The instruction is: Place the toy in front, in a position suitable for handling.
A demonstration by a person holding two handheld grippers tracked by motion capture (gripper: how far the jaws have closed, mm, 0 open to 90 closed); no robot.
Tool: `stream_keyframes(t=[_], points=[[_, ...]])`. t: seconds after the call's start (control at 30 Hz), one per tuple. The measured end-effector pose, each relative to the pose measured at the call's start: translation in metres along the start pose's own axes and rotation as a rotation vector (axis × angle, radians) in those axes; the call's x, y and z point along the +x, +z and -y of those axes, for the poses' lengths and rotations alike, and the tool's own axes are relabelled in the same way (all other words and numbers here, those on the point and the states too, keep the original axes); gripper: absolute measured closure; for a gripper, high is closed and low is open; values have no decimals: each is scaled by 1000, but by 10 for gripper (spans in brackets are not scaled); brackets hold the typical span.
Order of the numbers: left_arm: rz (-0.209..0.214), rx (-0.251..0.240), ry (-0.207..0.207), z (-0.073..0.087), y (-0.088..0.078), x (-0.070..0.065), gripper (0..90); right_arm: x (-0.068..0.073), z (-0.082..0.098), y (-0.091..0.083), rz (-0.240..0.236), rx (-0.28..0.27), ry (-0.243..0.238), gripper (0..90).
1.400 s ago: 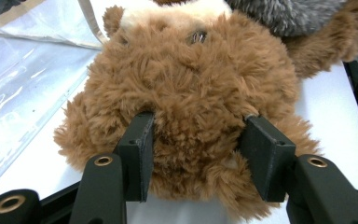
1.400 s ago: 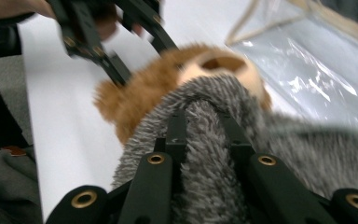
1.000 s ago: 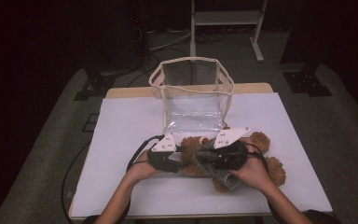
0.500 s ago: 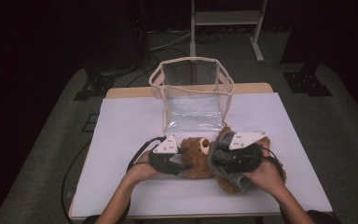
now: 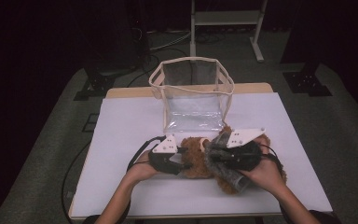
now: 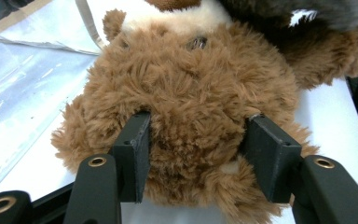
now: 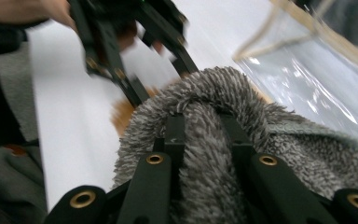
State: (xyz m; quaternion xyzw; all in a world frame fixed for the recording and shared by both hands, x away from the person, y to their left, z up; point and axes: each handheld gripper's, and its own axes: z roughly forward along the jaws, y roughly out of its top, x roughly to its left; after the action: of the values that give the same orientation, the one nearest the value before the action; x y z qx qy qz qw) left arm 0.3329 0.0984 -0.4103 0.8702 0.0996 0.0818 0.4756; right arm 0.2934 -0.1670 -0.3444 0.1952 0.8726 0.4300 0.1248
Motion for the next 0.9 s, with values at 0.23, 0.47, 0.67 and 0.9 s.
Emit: stream_keyframes(t=[0.23,0.47,0.67,0.9], points=[[0,3,4,2,0,-2,450,10,-15,36,-67,20,-51,757],[-47,2,-37,4,-7,8,312,9,3,28,-51,51,-50,758],[7,-3,-33,6,-1,4,427,11,3,21,-42,77,-61,758],[27,-3,7,7,1,-2,453,10,-26,49,-61,67,-79,762]])
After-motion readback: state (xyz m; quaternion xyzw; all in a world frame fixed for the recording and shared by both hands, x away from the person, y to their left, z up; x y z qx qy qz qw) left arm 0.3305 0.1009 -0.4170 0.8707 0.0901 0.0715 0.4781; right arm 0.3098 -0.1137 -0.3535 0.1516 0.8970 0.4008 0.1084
